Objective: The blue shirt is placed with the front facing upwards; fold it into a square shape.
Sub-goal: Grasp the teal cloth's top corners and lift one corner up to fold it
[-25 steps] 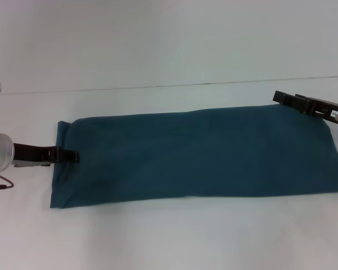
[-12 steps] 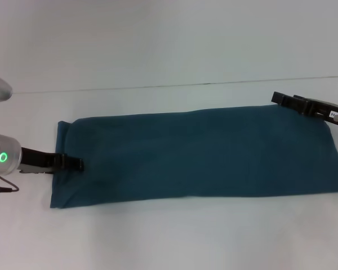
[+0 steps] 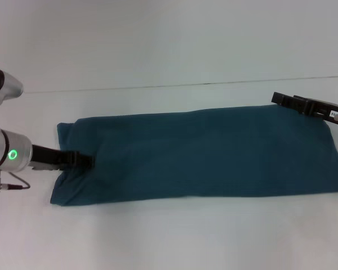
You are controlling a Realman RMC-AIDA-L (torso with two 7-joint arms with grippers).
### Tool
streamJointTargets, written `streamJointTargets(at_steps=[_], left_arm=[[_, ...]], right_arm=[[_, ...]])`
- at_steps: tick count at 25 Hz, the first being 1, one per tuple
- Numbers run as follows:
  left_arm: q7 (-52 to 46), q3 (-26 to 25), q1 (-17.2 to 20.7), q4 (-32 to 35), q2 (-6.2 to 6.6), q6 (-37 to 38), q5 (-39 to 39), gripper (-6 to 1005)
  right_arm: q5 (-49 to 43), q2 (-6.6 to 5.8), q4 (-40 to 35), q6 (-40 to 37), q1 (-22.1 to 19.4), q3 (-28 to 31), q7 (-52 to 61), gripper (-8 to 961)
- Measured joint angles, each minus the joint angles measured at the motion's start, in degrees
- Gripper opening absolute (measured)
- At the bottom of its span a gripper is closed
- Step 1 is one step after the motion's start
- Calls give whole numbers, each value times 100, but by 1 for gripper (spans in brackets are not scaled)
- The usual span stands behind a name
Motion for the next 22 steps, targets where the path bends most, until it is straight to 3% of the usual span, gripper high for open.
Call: streamJointTargets(at_steps=[13, 22], left_arm=[[283, -47, -7, -204, 42, -213, -201, 443], [285, -26, 36, -144, 4, -322, -205, 184]], right_arm=[[0, -13, 16, 35, -16, -8, 0, 750], [17, -10, 9, 5, -30, -9, 0, 749]])
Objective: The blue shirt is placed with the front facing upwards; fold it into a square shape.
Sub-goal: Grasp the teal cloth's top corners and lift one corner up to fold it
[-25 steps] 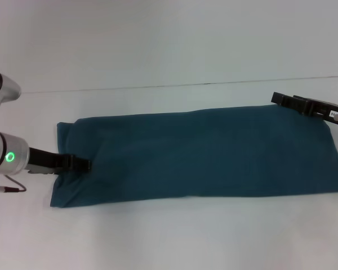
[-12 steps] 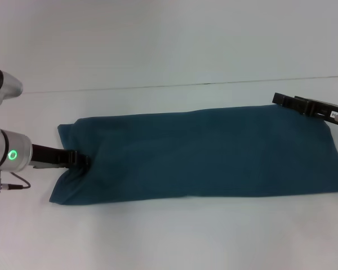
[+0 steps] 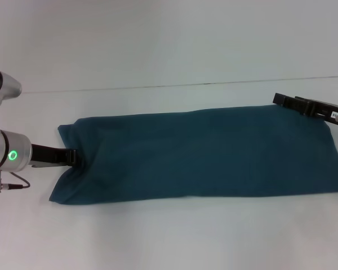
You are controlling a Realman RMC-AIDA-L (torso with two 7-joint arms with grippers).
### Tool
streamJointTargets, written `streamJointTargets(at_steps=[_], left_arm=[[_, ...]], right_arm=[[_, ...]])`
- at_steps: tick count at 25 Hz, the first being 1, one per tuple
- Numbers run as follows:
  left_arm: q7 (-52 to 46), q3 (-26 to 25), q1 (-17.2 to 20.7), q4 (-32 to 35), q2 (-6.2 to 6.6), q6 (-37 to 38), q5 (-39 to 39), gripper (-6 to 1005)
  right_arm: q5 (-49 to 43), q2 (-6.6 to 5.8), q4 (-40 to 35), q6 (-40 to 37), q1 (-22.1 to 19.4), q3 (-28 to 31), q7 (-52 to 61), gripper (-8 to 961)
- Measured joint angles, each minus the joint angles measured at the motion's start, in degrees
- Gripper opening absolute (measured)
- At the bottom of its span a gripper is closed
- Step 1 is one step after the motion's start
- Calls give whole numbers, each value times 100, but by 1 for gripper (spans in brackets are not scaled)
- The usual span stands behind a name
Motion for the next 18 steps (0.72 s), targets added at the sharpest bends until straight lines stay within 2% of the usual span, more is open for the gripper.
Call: streamJointTargets(at_steps=[3, 8, 14, 18], left_arm=[[0, 4, 9, 36, -8, 0, 0, 70], [0, 28, 46, 157, -29, 50, 0, 32], [0, 32, 99, 339, -33, 171, 0, 32], [-9, 8, 249, 743, -100, 390, 0, 32]], right_arm=[[14, 4, 0, -4, -12, 0, 0, 749], [18, 20, 0, -7, -23, 12, 0, 749], [26, 20, 0, -11, -22, 32, 0, 750], [34, 35, 0, -11, -22, 43, -35, 750]])
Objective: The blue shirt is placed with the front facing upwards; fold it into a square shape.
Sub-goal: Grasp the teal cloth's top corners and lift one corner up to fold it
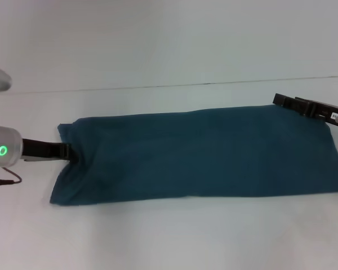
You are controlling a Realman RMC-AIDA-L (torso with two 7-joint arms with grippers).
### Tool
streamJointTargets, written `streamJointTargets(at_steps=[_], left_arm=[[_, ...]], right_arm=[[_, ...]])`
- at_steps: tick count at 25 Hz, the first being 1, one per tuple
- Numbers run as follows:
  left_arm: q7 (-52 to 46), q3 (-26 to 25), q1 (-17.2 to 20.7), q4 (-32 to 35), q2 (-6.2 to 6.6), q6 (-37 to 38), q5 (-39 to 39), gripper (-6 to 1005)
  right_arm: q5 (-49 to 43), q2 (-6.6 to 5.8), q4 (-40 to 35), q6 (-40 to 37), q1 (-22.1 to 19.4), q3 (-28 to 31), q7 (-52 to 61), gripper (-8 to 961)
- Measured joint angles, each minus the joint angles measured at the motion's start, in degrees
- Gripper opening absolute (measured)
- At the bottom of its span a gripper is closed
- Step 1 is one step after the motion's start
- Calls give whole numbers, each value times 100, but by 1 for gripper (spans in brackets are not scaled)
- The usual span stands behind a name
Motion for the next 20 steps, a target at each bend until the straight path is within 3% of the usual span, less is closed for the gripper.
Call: streamJointTargets(at_steps=[6, 14, 20], left_arm=[[-27, -13, 191, 532, -59, 319, -55, 31], [-58, -12, 295, 591, -61, 263, -2, 31], [-197, 35, 398, 707, -83, 185, 28, 98]], right_arm=[[131, 28, 31, 13, -4, 10, -186, 749], [195, 63, 44, 8, -15, 11, -272, 750], [196, 63, 44, 0, -17, -7, -249, 750]])
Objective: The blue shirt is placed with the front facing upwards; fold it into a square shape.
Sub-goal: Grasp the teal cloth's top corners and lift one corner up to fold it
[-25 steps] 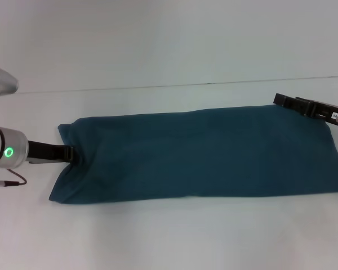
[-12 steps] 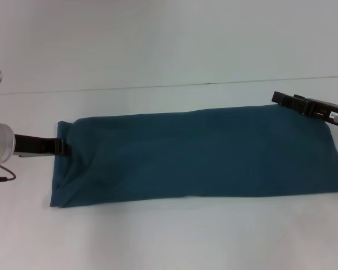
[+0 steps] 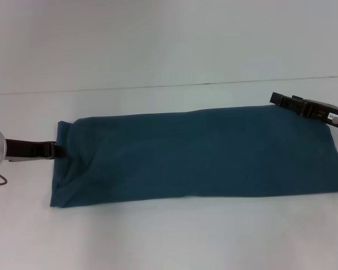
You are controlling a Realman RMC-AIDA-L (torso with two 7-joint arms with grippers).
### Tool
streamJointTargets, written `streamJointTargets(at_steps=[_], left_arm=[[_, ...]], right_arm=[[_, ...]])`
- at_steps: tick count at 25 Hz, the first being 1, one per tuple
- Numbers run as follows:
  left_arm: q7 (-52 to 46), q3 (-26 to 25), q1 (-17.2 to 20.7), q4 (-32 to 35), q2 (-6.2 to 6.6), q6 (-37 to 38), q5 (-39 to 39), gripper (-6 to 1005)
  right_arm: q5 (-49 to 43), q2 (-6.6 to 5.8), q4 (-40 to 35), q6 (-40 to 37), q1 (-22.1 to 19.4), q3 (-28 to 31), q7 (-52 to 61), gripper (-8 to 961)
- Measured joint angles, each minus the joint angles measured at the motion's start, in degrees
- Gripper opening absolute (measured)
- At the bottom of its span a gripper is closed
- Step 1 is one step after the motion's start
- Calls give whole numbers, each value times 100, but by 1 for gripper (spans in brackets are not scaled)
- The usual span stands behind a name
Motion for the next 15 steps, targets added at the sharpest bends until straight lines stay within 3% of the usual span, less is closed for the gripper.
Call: streamJointTargets(at_steps=[6, 15], left_arm=[[-11, 3, -127, -251, 34, -103, 83, 338], [-256, 7, -242, -604, 77, -426, 442, 593]], right_arm=[[0, -1, 0, 0, 0, -21, 20, 750], [-1, -9, -17, -40, 0, -26, 41, 750]])
